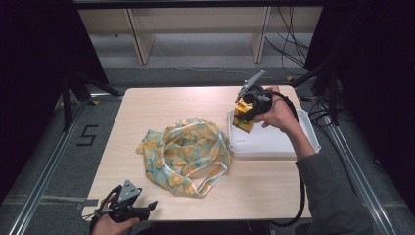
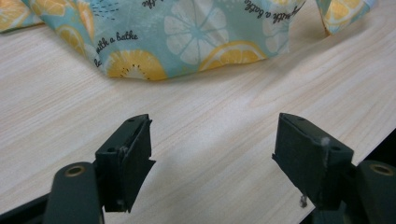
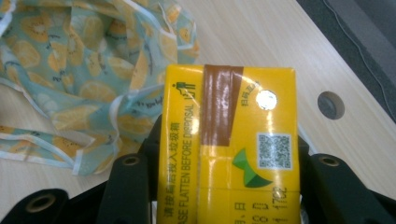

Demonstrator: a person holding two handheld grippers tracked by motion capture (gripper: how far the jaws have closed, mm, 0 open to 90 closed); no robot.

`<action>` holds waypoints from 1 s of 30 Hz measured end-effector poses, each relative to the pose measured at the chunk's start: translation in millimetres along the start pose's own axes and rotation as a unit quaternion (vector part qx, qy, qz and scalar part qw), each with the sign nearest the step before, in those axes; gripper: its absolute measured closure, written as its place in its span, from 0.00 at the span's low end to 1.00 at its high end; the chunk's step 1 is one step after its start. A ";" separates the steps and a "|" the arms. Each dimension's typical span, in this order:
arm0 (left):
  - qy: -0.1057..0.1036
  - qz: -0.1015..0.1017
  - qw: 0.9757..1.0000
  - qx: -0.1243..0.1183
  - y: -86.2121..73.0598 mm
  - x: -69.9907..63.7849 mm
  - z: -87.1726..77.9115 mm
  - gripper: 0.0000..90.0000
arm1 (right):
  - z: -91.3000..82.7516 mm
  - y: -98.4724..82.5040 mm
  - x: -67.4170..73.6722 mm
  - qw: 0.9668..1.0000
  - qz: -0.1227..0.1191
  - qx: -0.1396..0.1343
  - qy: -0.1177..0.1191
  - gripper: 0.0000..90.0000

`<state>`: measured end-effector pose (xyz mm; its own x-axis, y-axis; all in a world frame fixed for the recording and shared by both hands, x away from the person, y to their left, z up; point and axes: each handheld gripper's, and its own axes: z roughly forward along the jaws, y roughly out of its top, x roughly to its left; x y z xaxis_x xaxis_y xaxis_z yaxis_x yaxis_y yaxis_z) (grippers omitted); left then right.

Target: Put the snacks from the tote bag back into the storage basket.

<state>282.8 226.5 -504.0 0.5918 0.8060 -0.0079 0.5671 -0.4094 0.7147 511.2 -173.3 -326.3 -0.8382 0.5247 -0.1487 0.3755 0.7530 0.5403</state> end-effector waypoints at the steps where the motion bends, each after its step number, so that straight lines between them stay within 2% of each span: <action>1: -0.001 -0.004 1.000 -0.004 -0.1 -0.6 0.8 0.30 | 3.3 -5.0 -1.3 1.000 0.008 0.004 -0.001 0.58; 2: -0.002 -0.003 1.000 -0.003 -0.1 -0.6 0.8 0.30 | 4.8 -7.2 -0.8 1.000 0.019 0.008 0.003 0.58; 4: -0.002 -0.003 1.000 -0.002 -0.2 -0.5 0.8 0.30 | 8.0 -11.0 -4.1 1.000 0.008 0.008 0.001 0.58; 5: -0.002 -0.003 1.000 -0.002 -0.2 -0.5 0.8 0.30 | 9.5 -13.0 -3.3 1.000 0.020 0.009 -0.001 0.58; 7: -0.001 -0.005 1.000 -0.004 -0.1 -0.5 0.7 0.30 | 12.5 -16.3 -5.7 1.000 0.015 0.011 0.001 0.58; 8: 0.000 -0.004 1.000 -0.003 -0.2 -0.5 0.8 0.30 | 14.1 -17.9 -5.3 1.000 0.022 0.014 0.000 0.58; 10: 0.004 0.003 1.000 0.002 -0.2 0.7 0.3 0.30 | 16.0 -19.7 -6.3 1.000 0.019 0.014 0.002 0.58; 12: 0.003 -0.006 1.000 0.001 -0.5 -0.2 1.2 0.30 | 19.3 -22.9 -7.5 1.000 0.021 0.017 0.000 0.58; 13: -0.003 -0.005 1.000 0.005 -0.3 -0.4 0.3 0.30 | 21.4 -24.5 -7.7 1.000 0.022 0.019 0.001 0.58; 14: -0.002 0.009 1.000 0.011 0.2 1.3 -0.8 0.30 | 26.1 -28.3 -7.7 1.000 0.024 0.020 0.004 0.58; 16: 0.002 -0.001 1.000 0.002 -0.3 0.2 0.9 0.30 | 30.3 -31.5 -8.2 0.999 0.022 0.024 0.008 0.58; 18: -0.001 0.012 1.000 0.015 0.1 1.9 -1.0 0.30 | 35.2 -34.7 -8.4 0.999 0.021 0.027 0.011 0.58; 19: -0.001 0.012 1.000 0.015 0.1 1.9 -0.9 0.30 | 37.8 -36.4 -8.8 0.999 0.019 0.025 0.014 0.58; 20: -0.001 0.001 1.000 0.006 -0.1 0.4 0.5 0.30 | 40.2 -38.0 -8.7 0.999 0.021 0.024 0.011 0.58; 21: -0.001 -0.001 1.000 0.005 -0.1 0.2 0.6 0.30 | 41.6 -39.4 -8.7 0.999 0.024 0.029 0.013 0.58; 22: -0.001 0.011 1.000 0.015 0.1 1.7 -0.7 0.30 | 43.5 -40.8 -7.8 0.999 0.029 0.032 0.015 0.58; 30: 0.000 0.007 1.000 0.013 -0.1 1.1 0.1 0.30 | 55.2 -50.3 -9.2 0.999 0.034 0.037 0.019 0.58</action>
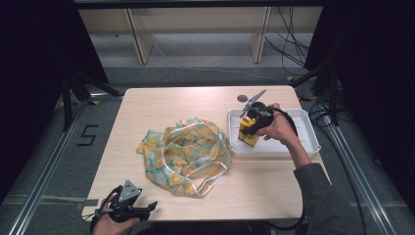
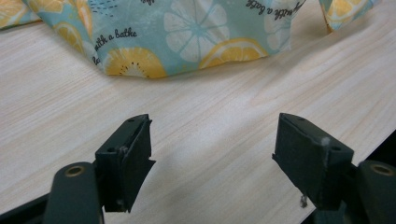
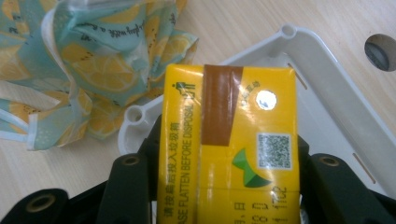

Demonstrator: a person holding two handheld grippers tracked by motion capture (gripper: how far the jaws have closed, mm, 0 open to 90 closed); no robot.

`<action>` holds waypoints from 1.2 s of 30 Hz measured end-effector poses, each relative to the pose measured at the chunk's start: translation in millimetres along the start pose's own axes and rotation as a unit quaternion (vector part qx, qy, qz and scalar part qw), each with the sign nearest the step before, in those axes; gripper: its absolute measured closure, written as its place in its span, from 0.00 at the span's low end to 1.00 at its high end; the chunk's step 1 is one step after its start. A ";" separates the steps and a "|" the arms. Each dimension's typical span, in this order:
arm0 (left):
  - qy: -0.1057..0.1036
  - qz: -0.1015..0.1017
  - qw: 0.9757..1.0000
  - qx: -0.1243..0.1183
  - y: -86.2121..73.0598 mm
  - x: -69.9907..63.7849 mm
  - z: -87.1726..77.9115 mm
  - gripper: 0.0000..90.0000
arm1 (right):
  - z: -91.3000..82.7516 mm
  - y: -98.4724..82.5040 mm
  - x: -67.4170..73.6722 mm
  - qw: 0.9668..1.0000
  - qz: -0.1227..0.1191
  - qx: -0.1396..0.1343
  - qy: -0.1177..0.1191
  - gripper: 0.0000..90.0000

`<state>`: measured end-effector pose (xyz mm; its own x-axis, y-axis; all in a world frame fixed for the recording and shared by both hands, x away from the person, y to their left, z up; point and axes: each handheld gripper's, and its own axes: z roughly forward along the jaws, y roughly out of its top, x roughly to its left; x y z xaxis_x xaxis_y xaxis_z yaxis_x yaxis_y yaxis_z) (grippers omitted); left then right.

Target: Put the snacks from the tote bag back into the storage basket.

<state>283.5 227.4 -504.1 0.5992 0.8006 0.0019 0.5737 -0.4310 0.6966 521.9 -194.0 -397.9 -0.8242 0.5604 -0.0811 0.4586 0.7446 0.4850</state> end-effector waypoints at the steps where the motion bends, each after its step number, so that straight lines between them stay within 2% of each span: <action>1: 0.000 0.000 1.000 0.000 0.0 0.0 0.0 0.30 | 1.6 -0.8 -0.4 1.000 -0.004 0.000 0.000 0.58; 2: 0.001 0.001 1.000 0.000 -0.2 0.0 0.5 0.30 | 2.8 -1.4 0.4 1.000 0.004 0.004 0.002 0.58; 4: -0.001 0.006 1.000 0.007 0.1 0.7 -0.7 0.30 | 5.4 -2.9 0.0 1.000 0.003 0.003 0.006 0.58; 7: -0.002 0.002 1.000 0.004 -0.2 0.2 -0.1 0.30 | 8.1 -4.4 0.2 1.000 0.005 0.005 0.006 0.58; 12: -0.001 -0.006 1.000 0.001 -0.7 -1.0 1.6 0.30 | 14.6 -6.8 -0.2 1.000 -0.004 0.001 0.011 0.58; 15: 0.000 0.000 1.000 0.003 -0.4 -0.3 0.9 0.30 | 17.9 -7.3 0.2 1.000 -0.007 0.004 0.012 0.58; 16: -0.002 -0.015 1.000 -0.006 -0.9 -2.3 2.4 0.30 | 18.9 -7.6 0.9 1.000 -0.006 0.005 0.012 0.58; 17: -0.005 -0.018 1.000 -0.008 -1.0 -2.9 2.6 0.30 | 19.6 -7.8 1.5 1.000 -0.002 0.008 0.019 0.58; 18: -0.006 -0.017 1.000 -0.008 -0.9 -2.7 2.7 0.30 | 21.3 -8.1 0.9 1.000 -0.010 0.002 0.018 0.58; 19: -0.002 -0.003 1.000 0.004 -0.7 -0.6 1.5 0.30 | 22.6 -8.6 1.0 1.000 -0.010 0.001 0.018 0.58; 22: -0.005 -0.014 1.000 -0.007 -0.9 -2.8 2.7 0.30 | 25.5 -10.1 2.0 1.000 -0.007 0.008 0.022 0.58; 24: -0.005 -0.015 1.000 -0.003 -0.8 -2.2 2.9 0.30 | 27.6 -11.4 1.3 1.000 -0.010 0.005 0.023 0.58; 30: -0.003 -0.007 1.000 0.003 -0.9 -1.5 2.6 0.30 | 29.6 -14.1 2.4 1.000 -0.001 0.007 0.025 0.58; 33: -0.001 -0.005 1.000 -0.001 -0.8 -1.6 2.8 0.30 | 30.8 -14.0 3.7 1.000 -0.004 0.006 0.028 0.58; 34: -0.002 -0.013 1.000 -0.001 -1.1 -2.1 3.4 0.30 | 31.0 -13.7 3.0 0.999 -0.012 0.006 0.030 0.58; 35: -0.002 -0.013 1.000 -0.001 -1.1 -2.1 3.4 0.30 | 31.0 -13.7 3.0 0.999 -0.012 0.006 0.030 0.58; 36: -0.002 -0.009 1.000 -0.001 -1.0 -2.2 3.1 0.30 | 31.9 -13.5 2.0 0.999 -0.026 0.001 0.028 0.58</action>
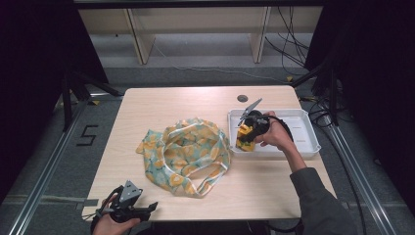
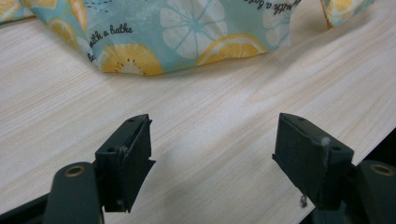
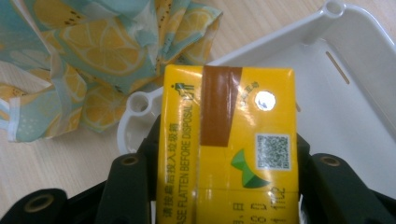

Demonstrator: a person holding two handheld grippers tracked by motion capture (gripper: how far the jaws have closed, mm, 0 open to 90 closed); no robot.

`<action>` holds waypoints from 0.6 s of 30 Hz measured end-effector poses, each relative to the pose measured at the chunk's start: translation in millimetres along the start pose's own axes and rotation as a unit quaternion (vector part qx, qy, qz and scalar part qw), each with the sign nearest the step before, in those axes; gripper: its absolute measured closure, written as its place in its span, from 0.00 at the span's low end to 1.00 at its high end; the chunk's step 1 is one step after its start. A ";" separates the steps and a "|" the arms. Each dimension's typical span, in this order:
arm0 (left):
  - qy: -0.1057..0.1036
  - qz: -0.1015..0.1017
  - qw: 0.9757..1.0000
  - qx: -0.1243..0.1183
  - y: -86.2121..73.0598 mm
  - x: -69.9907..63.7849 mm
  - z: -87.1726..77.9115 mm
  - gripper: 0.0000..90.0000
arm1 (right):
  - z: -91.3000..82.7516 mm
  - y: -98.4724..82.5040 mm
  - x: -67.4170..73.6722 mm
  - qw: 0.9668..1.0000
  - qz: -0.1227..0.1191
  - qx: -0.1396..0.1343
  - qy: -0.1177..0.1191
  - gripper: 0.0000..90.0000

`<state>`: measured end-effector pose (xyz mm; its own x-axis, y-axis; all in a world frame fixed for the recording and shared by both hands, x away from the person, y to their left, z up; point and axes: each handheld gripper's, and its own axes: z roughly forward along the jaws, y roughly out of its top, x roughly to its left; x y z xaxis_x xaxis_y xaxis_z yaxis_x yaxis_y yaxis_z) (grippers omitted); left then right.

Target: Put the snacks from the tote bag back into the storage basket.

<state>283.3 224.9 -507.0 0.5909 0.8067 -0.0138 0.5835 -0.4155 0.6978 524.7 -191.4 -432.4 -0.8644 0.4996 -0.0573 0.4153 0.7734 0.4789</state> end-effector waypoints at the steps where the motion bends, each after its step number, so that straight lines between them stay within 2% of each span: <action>1: 0.000 0.000 1.000 0.000 0.0 0.0 0.0 0.30 | 0.3 -0.7 2.3 1.000 0.008 0.000 0.001 0.58; 5: -0.002 0.005 1.000 0.001 0.1 0.2 -0.3 0.30 | 0.4 -2.1 0.4 1.000 0.003 -0.006 0.005 0.57; 7: -0.002 0.004 1.000 0.001 -0.1 0.1 0.1 0.30 | -0.3 -2.7 0.8 1.000 0.011 -0.005 0.003 0.56; 10: -0.003 0.003 1.000 0.003 -0.3 0.1 0.5 0.30 | -0.6 -3.8 1.2 0.999 0.033 -0.024 -0.006 0.41; 11: -0.003 0.003 1.000 0.003 -0.3 0.1 0.5 0.30 | -0.6 -3.8 1.2 0.999 0.033 -0.024 -0.006 0.41; 13: -0.004 -0.001 1.000 0.000 -0.4 -0.3 1.0 0.30 | -6.8 -4.0 4.1 0.997 0.056 -0.055 -0.019 0.34; 14: -0.004 -0.001 1.000 0.000 -0.4 -0.3 1.0 0.30 | -6.8 -4.0 4.1 0.997 0.056 -0.055 -0.019 0.34; 15: -0.004 -0.001 1.000 0.000 -0.4 -0.3 1.1 0.30 | -10.8 -4.0 7.2 0.995 0.073 -0.064 -0.026 0.34; 16: -0.004 0.000 1.000 0.001 -0.4 -0.3 1.2 0.30 | -15.2 -4.4 10.0 0.994 0.069 -0.080 -0.026 0.34; 17: -0.003 -0.001 1.000 0.001 -0.5 -0.4 1.2 0.30 | -19.6 -4.4 12.6 0.994 0.068 -0.083 -0.031 0.34; 18: -0.003 0.000 1.000 0.001 -0.5 -0.5 1.1 0.30 | -27.1 -5.3 17.5 0.991 0.086 -0.095 -0.031 0.34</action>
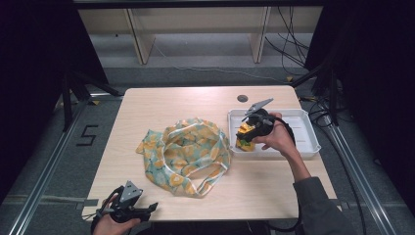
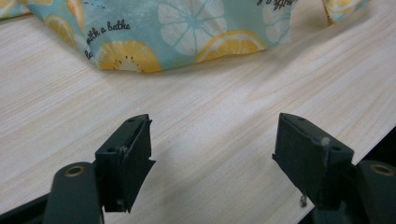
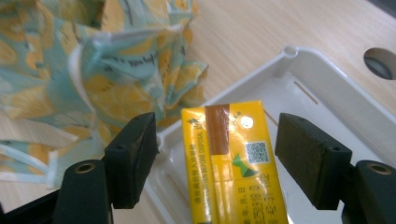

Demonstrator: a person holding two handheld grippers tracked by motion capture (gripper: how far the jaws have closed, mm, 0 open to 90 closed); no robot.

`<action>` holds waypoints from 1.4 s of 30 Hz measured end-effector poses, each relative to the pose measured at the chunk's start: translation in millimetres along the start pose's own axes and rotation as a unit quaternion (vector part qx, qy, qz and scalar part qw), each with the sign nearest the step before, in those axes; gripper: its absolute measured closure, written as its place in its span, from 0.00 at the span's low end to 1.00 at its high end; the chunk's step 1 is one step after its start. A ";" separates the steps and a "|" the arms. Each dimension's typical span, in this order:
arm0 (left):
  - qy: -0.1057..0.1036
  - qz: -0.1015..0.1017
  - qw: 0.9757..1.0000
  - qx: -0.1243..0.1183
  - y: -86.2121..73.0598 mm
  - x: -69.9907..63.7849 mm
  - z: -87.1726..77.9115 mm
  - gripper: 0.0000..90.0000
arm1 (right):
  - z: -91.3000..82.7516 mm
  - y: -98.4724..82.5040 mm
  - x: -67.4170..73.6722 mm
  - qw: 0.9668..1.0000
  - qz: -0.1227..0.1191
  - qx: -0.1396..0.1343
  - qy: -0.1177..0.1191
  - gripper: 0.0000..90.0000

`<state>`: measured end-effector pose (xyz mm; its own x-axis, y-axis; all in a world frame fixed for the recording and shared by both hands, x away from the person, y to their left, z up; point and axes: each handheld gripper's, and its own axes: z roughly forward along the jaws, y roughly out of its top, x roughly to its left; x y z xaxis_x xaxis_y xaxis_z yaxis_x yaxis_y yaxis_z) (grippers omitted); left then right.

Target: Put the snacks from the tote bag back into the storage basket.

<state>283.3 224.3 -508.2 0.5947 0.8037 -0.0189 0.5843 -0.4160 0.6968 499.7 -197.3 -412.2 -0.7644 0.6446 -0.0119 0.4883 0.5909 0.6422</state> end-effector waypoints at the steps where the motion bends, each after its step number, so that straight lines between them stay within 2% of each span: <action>1: 0.001 0.005 1.000 0.002 0.2 0.7 -0.7 0.30 | -1.9 -1.5 0.9 1.000 0.004 -0.016 -0.013 0.34; 3: 0.001 0.001 1.000 -0.001 0.1 0.6 -0.4 0.30 | -10.0 -3.3 3.2 0.999 0.022 -0.022 -0.028 0.34; 4: 0.001 -0.004 1.000 0.000 -0.4 1.0 -0.1 0.30 | -14.5 -4.4 3.3 0.999 0.027 -0.023 -0.026 0.34; 5: 0.008 0.000 1.000 0.004 -0.2 1.4 -0.6 0.30 | -14.4 -6.7 2.8 0.998 0.028 -0.048 -0.025 0.34; 6: 0.008 0.000 1.000 0.005 -0.3 1.6 -0.5 0.30 | -15.5 -9.2 2.3 0.997 0.030 -0.061 -0.026 0.34; 7: 0.008 0.000 1.000 0.005 -0.3 1.6 -0.5 0.30 | -15.5 -9.2 2.3 0.997 0.030 -0.061 -0.026 0.34; 8: 0.000 0.008 1.000 0.008 0.5 2.3 -2.4 0.30 | -22.3 -11.9 1.1 0.997 0.029 -0.058 -0.033 0.44; 9: 0.002 -0.001 1.000 0.002 0.3 1.4 -1.2 0.30 | -25.5 -13.7 1.2 0.996 0.028 -0.074 -0.035 0.46; 11: 0.002 0.007 1.000 0.000 0.8 1.2 -2.2 0.30 | -29.7 -16.7 1.5 0.995 0.035 -0.090 -0.035 0.45; 12: 0.002 0.008 1.000 0.001 0.8 1.1 -2.1 0.30 | -34.1 -17.5 2.8 0.996 0.034 -0.078 -0.028 0.47; 13: 0.001 0.008 1.000 0.001 0.7 1.0 -2.1 0.30 | -35.8 -19.3 3.3 0.996 0.026 -0.084 -0.032 0.50; 15: 0.003 0.008 1.000 0.003 0.6 1.0 -2.1 0.30 | -39.5 -22.3 5.9 0.996 0.031 -0.083 -0.031 0.56; 16: 0.002 0.006 1.000 0.002 0.5 0.5 -2.1 0.30 | -42.1 -24.2 5.7 0.995 0.020 -0.087 -0.036 0.59; 19: 0.001 0.004 1.000 0.002 0.5 0.5 -2.0 0.30 | -46.4 -26.8 7.5 0.995 0.024 -0.087 -0.037 0.65; 20: 0.002 0.004 1.000 0.002 0.4 0.5 -1.9 0.30 | -49.1 -29.3 9.2 0.995 0.024 -0.091 -0.030 0.74; 21: 0.002 0.003 1.000 0.002 0.4 0.6 -1.9 0.30 | -49.5 -30.6 9.9 0.995 0.023 -0.093 -0.030 0.76; 22: 0.002 0.003 1.000 0.001 0.4 0.6 -2.0 0.30 | -49.9 -31.6 9.4 0.995 0.009 -0.093 -0.027 0.81; 23: 0.002 0.003 1.000 0.001 0.4 0.6 -2.0 0.30 | -49.9 -31.6 9.4 0.995 0.009 -0.093 -0.027 0.81; 24: 0.004 0.004 1.000 0.002 0.6 0.7 -2.0 0.30 | -50.8 -34.1 13.8 0.996 0.015 -0.088 -0.019 0.89; 25: 0.005 0.004 1.000 0.003 0.5 0.7 -2.0 0.30 | -50.8 -35.0 14.2 0.996 0.004 -0.091 -0.020 0.93; 26: 0.002 0.004 1.000 0.002 0.4 0.6 -2.2 0.30 | -49.8 -35.9 17.4 0.996 0.009 -0.091 -0.015 0.96; 27: 0.001 0.004 1.000 0.002 0.5 0.6 -2.2 0.30 | -50.2 -36.6 18.3 0.996 0.003 -0.088 -0.012 0.98; 29: 0.001 0.005 1.000 0.003 0.5 0.6 -2.2 0.30 | -49.0 -38.3 20.2 0.996 -0.005 -0.089 -0.014 1.00; 33: 0.003 0.009 1.000 0.003 0.9 1.0 -2.7 0.30 | -45.6 -41.5 26.9 0.998 -0.012 -0.068 -0.002 1.00; 34: 0.000 0.009 1.000 0.003 0.7 0.9 -3.1 0.30 | -44.8 -41.9 27.1 0.998 -0.021 -0.067 -0.002 1.00; 36: 0.003 0.010 1.000 0.004 0.7 1.1 -2.7 0.30 | -40.5 -43.2 30.4 0.997 -0.019 -0.074 -0.001 1.00; 37: -0.001 0.004 1.000 0.002 0.5 0.3 -2.4 0.30 | -41.4 -43.3 30.5 0.998 -0.026 -0.058 0.005 1.00; 38: -0.001 0.004 1.000 0.003 0.5 0.5 -2.5 0.30 | -38.4 -44.6 32.6 0.998 -0.018 -0.061 -0.001 1.00; 39: 0.001 0.004 1.000 0.002 0.5 0.6 -2.3 0.30 | -36.9 -45.6 32.0 0.998 -0.024 -0.052 0.003 1.00; 42: 0.005 0.005 1.000 0.004 0.5 0.6 -2.1 0.30 | -32.0 -48.3 31.6 0.999 -0.018 -0.040 0.000 1.00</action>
<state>282.9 225.5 -506.3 0.5945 0.8041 -0.0053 0.5828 -0.4263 0.6918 438.5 -221.0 -419.1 -0.7815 0.6228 -0.0362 0.4247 0.5737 0.7003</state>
